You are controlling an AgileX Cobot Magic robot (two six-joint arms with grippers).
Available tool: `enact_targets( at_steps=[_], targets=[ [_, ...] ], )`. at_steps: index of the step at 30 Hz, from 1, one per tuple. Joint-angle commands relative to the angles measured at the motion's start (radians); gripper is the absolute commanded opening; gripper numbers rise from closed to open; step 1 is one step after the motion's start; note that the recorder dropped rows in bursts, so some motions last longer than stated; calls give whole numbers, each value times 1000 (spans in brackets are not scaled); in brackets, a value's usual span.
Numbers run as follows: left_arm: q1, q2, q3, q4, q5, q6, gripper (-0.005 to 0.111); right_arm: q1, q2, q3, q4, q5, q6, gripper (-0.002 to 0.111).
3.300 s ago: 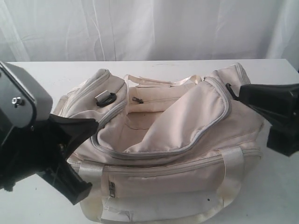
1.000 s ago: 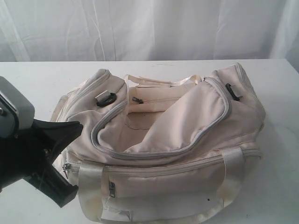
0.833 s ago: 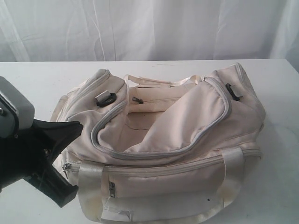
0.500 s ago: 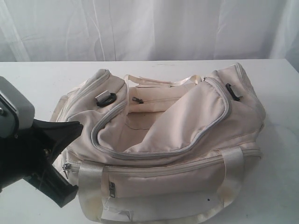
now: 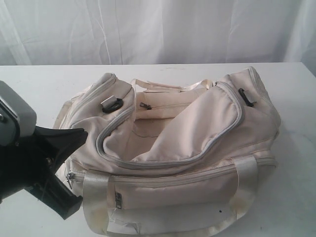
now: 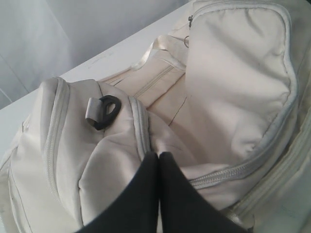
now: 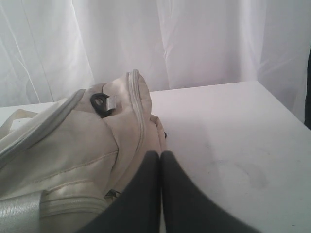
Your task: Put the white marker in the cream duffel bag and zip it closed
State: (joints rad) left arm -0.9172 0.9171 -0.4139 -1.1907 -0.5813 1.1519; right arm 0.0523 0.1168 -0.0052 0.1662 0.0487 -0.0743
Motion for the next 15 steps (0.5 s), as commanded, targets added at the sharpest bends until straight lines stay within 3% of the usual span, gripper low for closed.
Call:
enact_targets(
  at_steps=[1, 6, 15],
  targets=[
    [1, -10, 5, -20, 6, -5, 4, -4, -5, 5, -8, -3, 1, 0],
    [1, -45, 5, -20, 6, -5, 4, -4, -5, 5, -9, -3, 1, 0],
    [1, -280, 5, 12, -1, 56, 4, -4, -5, 5, -7, -3, 1, 0]
  ],
)
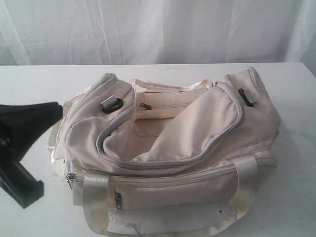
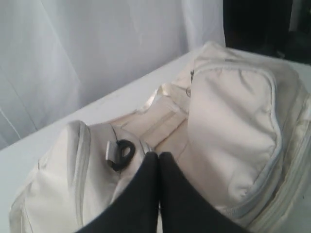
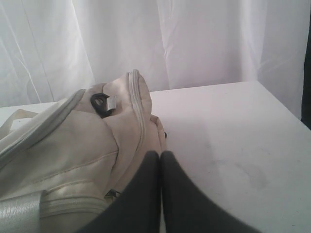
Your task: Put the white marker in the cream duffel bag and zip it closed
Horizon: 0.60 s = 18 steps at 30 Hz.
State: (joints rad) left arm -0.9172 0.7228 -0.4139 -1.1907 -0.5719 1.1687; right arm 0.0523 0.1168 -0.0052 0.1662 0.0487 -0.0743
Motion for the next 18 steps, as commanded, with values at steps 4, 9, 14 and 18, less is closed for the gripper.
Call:
enact_targets(
  at_steps=[4, 9, 14, 18],
  targets=[
    [61, -87, 5, 41, 59, 40, 4, -4, -5, 5, -7, -3, 1, 0],
    [323, -197, 7, 41, 409, 43, 4, -4, -5, 5, -7, -3, 1, 0],
    [516, -336, 56, 55, 611, 41, 4, -4, -5, 5, -7, -3, 1, 0],
    [556, -362, 56, 55, 603, 41, 4, -4, -5, 5, -7, -3, 1, 0]
  ],
)
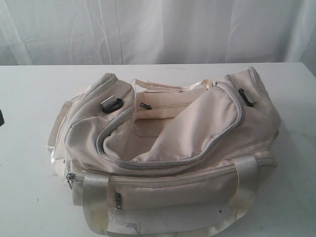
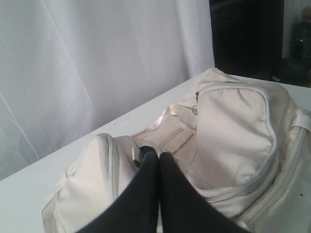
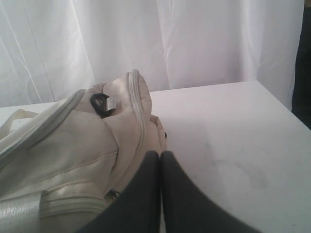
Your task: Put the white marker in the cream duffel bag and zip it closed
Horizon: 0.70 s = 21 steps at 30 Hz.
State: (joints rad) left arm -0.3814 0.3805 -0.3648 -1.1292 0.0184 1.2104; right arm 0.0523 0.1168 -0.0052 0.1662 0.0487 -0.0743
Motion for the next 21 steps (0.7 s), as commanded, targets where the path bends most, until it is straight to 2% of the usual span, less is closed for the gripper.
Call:
enact_targets(
  at_steps=[1, 7, 9, 10, 12, 14, 16, 18, 21],
  targets=[
    [20, -20, 7, -7, 7, -1, 4, -4, -5, 5, -7, -3, 1, 0],
    [20, -20, 7, -7, -6, -5, 4, -4, -5, 5, -7, -3, 1, 0],
    [20, -20, 7, 51, -2, -63, 4, -4, -5, 5, -7, -3, 1, 0],
    [20, -20, 7, 156, 5, -176, 4, -4, -5, 5, -7, -3, 1, 0],
    [20, -24, 7, 486, 18, -500, 4, -4, -5, 5, -7, -3, 1, 0],
    [20, -24, 7, 839, 13, -894, 4, -4, -5, 5, -7, -3, 1, 0],
    [20, -24, 7, 1081, -3, -1152, 4, -4, -5, 5, -7, -3, 1, 0],
    [20, -24, 12, 1201, -26, -1265, 4, -4, -5, 5, -7, -3, 1, 0],
    [20, -24, 66, 1213, -142, -1280, 4, -4, -5, 5, -7, -3, 1, 0]
  ],
)
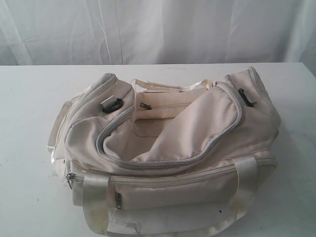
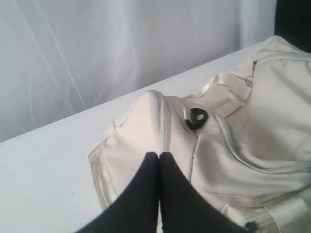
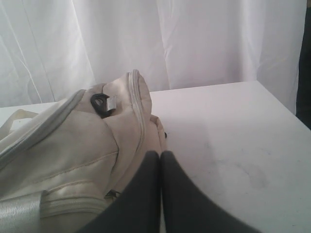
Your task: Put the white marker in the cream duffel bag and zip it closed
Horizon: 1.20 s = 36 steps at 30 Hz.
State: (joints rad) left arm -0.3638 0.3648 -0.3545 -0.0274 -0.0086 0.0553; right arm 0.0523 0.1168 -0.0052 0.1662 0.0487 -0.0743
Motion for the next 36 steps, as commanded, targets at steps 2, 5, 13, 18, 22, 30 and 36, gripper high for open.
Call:
enact_targets(
  at_steps=[2, 5, 13, 18, 22, 30, 36],
  targets=[
    [3, -11, 120, 112, -206, -129, 4, -4, -5, 5, -7, -3, 1, 0],
    [3, -36, 191, 112, -275, -131, 4, -4, -5, 5, -7, -3, 1, 0],
    [3, -112, 301, 112, -276, -128, 4, -4, -5, 5, -7, -3, 1, 0],
    [3, -167, 355, 112, -260, -128, 4, -4, -5, 5, -7, -3, 1, 0],
    [3, -232, 355, 112, -202, -128, 4, -4, -5, 5, -6, -5, 1, 0],
    [3, -317, 355, 110, -50, -128, 4, -4, -5, 5, -6, -5, 1, 0],
    [3, -365, 355, 110, -11, -128, 4, -4, -5, 5, -6, -5, 1, 0]
  ],
)
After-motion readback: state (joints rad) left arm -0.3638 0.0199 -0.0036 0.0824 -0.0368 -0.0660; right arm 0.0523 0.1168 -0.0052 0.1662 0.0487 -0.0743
